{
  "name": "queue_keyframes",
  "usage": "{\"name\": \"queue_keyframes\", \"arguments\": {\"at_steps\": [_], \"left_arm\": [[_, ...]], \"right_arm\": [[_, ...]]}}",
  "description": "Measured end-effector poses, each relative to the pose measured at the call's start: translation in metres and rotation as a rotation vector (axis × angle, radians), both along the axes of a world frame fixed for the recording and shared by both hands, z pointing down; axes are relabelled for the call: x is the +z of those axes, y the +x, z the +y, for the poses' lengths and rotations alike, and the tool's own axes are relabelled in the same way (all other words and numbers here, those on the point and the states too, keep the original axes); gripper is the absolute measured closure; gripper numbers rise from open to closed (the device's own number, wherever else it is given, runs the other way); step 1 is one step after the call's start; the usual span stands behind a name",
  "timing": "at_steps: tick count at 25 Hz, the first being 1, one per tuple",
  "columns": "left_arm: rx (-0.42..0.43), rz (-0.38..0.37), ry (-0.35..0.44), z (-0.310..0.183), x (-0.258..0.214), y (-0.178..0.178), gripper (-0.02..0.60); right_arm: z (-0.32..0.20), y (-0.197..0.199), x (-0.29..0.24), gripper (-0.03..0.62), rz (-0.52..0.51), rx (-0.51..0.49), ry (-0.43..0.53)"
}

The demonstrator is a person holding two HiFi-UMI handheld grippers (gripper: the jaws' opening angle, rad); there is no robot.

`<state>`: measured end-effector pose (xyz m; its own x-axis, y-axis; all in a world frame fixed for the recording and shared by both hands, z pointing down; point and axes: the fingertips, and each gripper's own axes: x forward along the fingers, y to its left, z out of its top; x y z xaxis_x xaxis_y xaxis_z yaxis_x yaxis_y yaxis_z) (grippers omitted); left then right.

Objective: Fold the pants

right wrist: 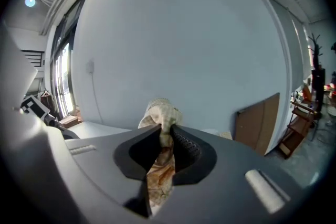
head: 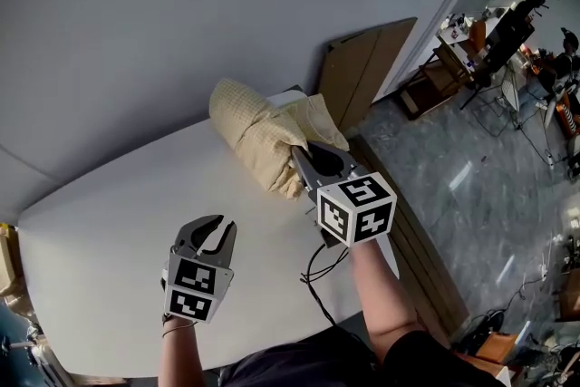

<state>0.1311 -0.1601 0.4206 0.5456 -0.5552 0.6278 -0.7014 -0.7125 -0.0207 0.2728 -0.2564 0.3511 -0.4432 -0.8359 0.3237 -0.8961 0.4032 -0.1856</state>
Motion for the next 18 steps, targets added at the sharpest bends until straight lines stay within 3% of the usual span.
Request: {"name": "queue_keyframes", "arguments": {"at_steps": [5,10,14,18], "left_arm": [[0.012,-0.005,-0.014,-0.009,0.009,0.013,0.5],[0.013,0.011,0.01,-0.028,-0.003,0.034,0.5],[0.039,0.045,0.01,-0.036,0.0,0.058,0.5],[0.079,0.027,-0.024,-0.028,0.012,0.07,0.5]], "right_arm": [[-0.021,0.066,0.03,0.551,0.071,0.157,-0.04],[-0.028,0.106,0.059,0.546,0.124,0.263,-0.097],[-0.029,0.122,0.089,0.537,0.222,0.316,-0.141],[-0.028,0.127,0.107,0.533,0.285,0.31,-0.191]]}}
